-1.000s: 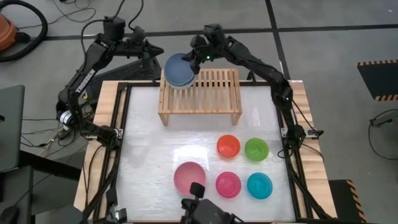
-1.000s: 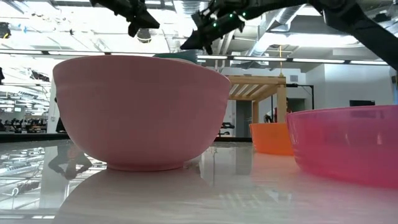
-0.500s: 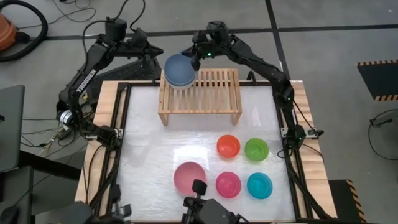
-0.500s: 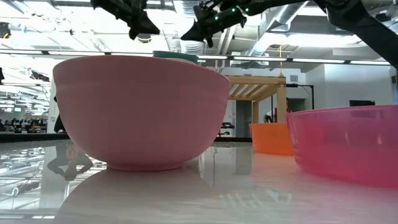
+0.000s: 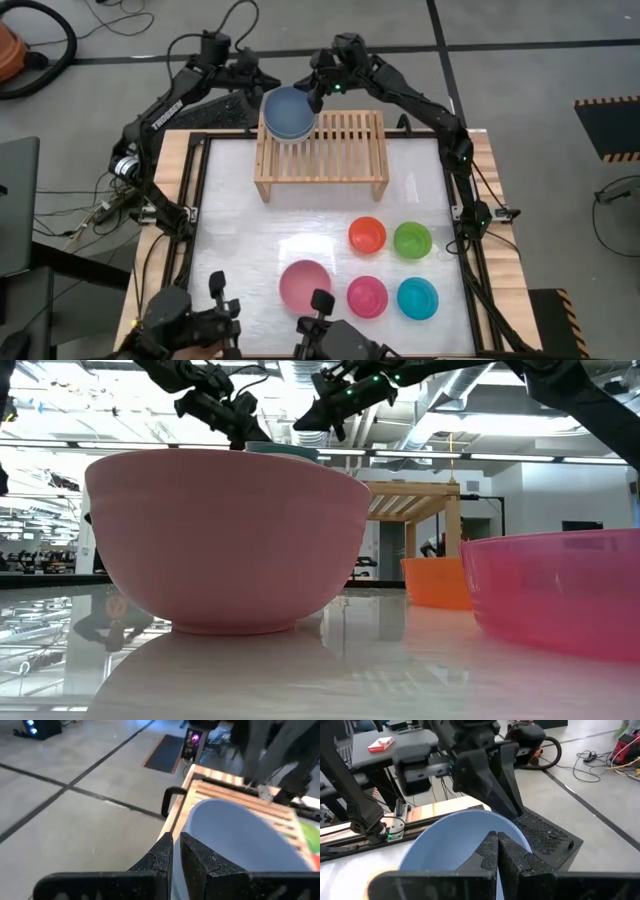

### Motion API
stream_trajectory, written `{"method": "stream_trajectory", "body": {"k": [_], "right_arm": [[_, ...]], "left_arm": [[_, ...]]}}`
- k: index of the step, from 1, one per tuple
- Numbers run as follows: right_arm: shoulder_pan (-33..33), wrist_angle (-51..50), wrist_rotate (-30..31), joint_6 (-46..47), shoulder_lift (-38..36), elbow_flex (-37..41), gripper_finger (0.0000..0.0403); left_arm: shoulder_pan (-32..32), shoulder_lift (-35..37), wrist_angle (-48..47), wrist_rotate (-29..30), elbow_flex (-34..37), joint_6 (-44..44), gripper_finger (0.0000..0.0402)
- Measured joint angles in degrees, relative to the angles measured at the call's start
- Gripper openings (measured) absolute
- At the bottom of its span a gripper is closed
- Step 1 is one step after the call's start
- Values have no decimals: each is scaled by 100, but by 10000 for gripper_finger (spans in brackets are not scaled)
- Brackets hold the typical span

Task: Place and stack bowls onto a shelf
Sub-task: Stack the large blue bowl on top of the large green bowl

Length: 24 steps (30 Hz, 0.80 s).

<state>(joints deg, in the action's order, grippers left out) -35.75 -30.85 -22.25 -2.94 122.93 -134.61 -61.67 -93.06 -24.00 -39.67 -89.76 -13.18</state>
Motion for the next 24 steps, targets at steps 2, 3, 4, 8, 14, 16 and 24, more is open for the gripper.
{"method": "stream_trajectory", "body": {"k": [2,3,4,8,14,16,24], "right_arm": [[-5,0,-15,-5,0,0,25],[-20,-5,-16,-9,0,0,25],[-39,-15,-16,-9,0,0,25],[-70,4,-22,-38,0,0,25],[-83,1,-23,-55,0,0,25],[-79,-3,-23,-55,0,0,25],[-79,-53,-23,-55,0,0,25]], "left_arm": [[-22,0,-39,50,0,-67,20],[-35,0,-79,37,-2,-90,20],[-52,0,-145,-4,-2,-118,20],[-70,0,-528,0,-2,-334,20],[-80,46,-386,-3,-2,-360,20],[-108,116,-144,-22,-34,-259,20],[-190,123,329,-1231,-52,200,20]]}}
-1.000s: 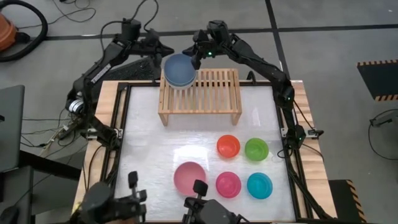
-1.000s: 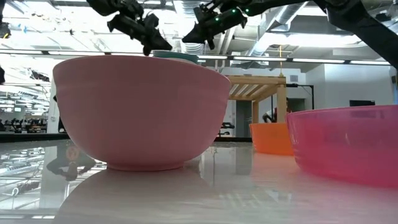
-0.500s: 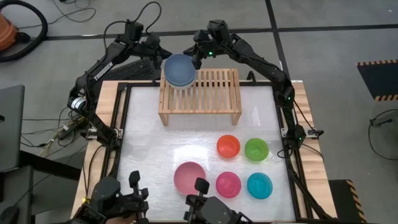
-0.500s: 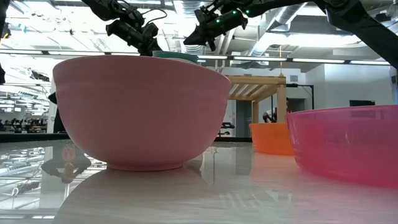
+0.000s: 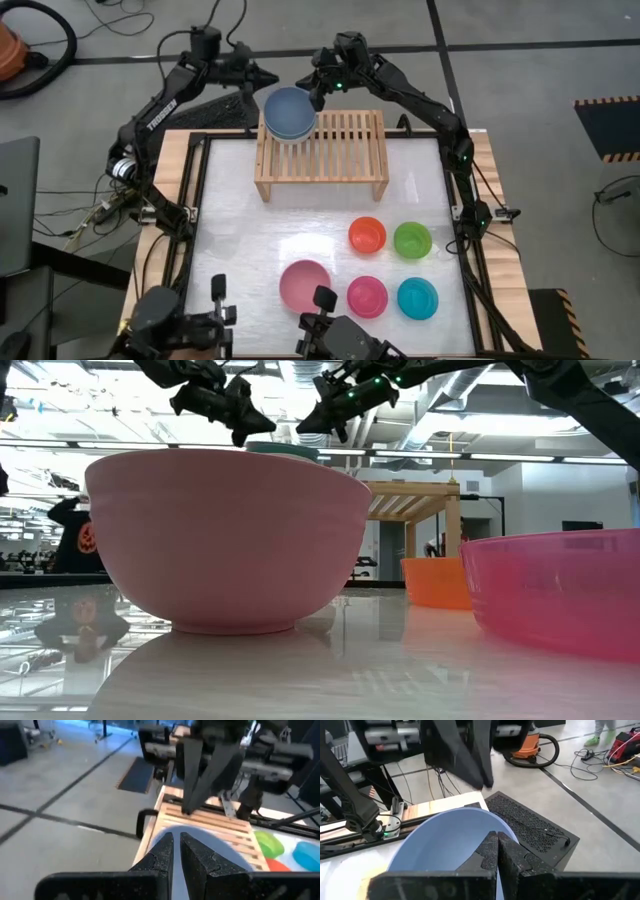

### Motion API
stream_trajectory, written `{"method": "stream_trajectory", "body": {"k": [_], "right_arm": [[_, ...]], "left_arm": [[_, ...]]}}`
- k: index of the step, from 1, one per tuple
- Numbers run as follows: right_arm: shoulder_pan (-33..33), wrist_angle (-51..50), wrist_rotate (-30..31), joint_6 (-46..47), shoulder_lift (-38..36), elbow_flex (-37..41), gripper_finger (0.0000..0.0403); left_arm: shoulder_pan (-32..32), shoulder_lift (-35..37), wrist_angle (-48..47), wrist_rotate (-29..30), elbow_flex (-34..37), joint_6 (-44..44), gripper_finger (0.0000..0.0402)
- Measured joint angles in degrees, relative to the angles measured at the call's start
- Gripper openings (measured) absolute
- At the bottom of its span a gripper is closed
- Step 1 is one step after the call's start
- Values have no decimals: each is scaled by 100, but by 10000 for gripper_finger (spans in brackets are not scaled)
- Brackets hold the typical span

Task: Place and stack bowls onto a shelf
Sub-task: Stack the large blue bowl on top of the large green bowl

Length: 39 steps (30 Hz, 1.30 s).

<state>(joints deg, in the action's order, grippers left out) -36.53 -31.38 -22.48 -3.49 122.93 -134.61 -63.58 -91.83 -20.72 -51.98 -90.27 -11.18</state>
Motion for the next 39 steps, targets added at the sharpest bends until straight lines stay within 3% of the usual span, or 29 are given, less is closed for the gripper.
{"method": "stream_trajectory", "body": {"k": [16,23,31,39], "right_arm": [[-37,62,2,-2,0,0,25],[-23,58,-2,0,0,0,25],[59,-665,-23,-417,-432,-40,32],[50,-1096,-15,-673,-73,122,25]], "left_arm": [[51,-16,-1305,795,78,-868,20],[57,-9,-1130,770,38,-500,20],[65,219,-1322,483,-824,63,20],[138,718,-1343,534,-1008,-43,20]]}}
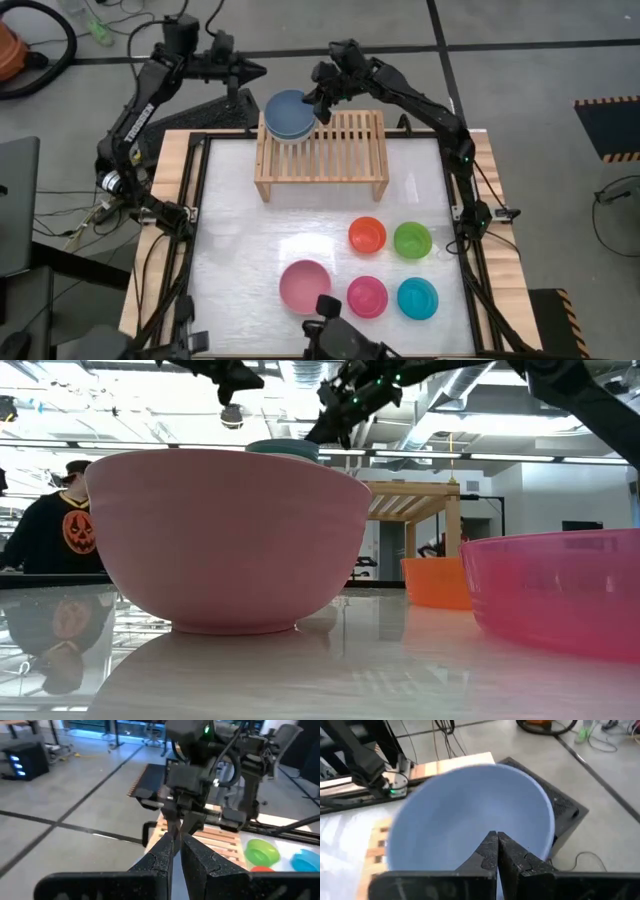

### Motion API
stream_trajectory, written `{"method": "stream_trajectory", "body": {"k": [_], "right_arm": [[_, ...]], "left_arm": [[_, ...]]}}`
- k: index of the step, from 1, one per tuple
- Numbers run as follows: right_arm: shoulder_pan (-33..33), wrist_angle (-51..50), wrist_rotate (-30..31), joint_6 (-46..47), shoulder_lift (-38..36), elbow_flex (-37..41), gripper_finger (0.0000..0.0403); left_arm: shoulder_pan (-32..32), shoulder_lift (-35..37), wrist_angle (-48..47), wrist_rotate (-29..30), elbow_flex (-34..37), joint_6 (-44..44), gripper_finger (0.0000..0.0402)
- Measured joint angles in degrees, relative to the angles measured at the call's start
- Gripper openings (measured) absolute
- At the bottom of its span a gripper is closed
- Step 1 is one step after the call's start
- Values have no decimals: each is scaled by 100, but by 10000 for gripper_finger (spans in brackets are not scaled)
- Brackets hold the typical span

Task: Place and stack bowls onto a shelf
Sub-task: Stack the large blue bowl on top of the large green bowl

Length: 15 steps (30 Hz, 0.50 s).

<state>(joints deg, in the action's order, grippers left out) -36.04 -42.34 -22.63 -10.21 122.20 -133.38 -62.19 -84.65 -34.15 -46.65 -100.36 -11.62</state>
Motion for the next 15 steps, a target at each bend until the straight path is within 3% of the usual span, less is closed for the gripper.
{"method": "stream_trajectory", "body": {"k": [15], "right_arm": [[-124,112,12,-34,46,-4,33]], "left_arm": [[87,97,-728,368,2,-415,20]]}}
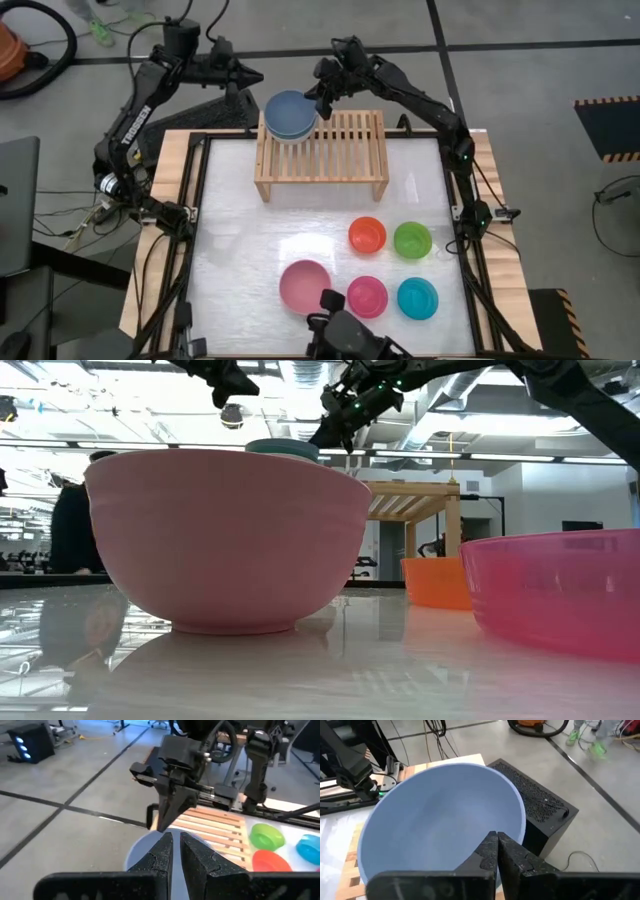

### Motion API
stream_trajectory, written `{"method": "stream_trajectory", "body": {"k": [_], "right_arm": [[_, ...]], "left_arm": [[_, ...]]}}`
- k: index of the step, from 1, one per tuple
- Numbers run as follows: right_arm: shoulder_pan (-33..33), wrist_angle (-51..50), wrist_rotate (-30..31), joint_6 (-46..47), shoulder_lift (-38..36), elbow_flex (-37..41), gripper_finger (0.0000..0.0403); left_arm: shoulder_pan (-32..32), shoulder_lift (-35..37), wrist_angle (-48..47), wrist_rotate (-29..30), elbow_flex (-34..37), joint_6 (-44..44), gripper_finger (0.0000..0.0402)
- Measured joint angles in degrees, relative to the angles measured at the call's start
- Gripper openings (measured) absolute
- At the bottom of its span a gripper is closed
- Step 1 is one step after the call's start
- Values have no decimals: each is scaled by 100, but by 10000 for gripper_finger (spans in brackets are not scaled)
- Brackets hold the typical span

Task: Place and stack bowls onto a shelf
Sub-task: Stack the large blue bowl on top of the large green bowl, then stack the large pink bowl on top of the large blue bowl

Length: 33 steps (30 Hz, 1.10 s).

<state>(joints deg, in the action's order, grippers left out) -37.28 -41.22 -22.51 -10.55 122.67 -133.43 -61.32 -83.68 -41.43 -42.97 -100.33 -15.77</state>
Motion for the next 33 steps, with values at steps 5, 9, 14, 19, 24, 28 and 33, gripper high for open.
{"method": "stream_trajectory", "body": {"k": [5,9,14,19,24,28,33], "right_arm": [[93,-867,-183,-83,-469,-154,40],[334,-2206,-277,-265,-1128,-122,39],[816,-3980,-219,-273,-1496,-103,45],[1483,-4859,264,37,-1641,-103,63],[2136,-4873,608,440,-1738,-17,84],[2575,-4869,999,562,-1746,-20,101],[2896,-4535,1250,563,-1690,-23,118]], "left_arm": [[119,55,-164,-485,2,308,20],[445,365,-728,-739,2,439,20],[1315,775,-2140,-472,2,184,20],[2494,1077,-3600,525,255,459,30],[3556,1452,-3744,1319,1050,1537,73],[4357,1759,-3187,1713,1981,2464,117],[5147,2028,-2477,1758,3027,3685,154]]}}
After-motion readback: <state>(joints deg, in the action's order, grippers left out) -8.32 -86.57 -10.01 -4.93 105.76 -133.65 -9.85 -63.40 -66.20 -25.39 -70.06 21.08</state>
